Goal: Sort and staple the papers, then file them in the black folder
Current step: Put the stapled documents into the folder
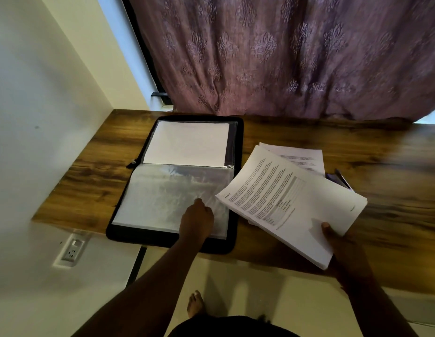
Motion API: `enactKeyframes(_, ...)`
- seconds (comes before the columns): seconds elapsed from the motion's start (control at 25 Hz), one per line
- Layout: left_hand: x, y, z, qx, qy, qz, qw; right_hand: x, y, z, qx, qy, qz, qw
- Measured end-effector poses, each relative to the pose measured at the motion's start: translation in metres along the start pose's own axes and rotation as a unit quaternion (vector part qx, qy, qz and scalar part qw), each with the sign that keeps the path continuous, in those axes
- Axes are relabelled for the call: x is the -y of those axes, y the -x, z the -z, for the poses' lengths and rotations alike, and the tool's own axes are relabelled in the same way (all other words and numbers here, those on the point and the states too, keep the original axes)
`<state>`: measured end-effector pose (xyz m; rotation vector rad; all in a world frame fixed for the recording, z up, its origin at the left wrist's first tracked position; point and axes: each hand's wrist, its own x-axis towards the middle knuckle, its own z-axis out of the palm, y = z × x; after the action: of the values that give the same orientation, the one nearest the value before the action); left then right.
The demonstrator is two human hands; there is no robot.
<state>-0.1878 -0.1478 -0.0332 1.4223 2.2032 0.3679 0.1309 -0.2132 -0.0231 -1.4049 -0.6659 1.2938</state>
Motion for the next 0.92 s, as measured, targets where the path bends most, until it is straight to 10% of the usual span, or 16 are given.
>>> enactKeyframes(0.92, -0.007, 0.021, -0.003, -0.017, -0.160, -0.205, 0.965, 0.007, -0.003, 0.000, 0.101, 0.102, -0.131, 0.981)
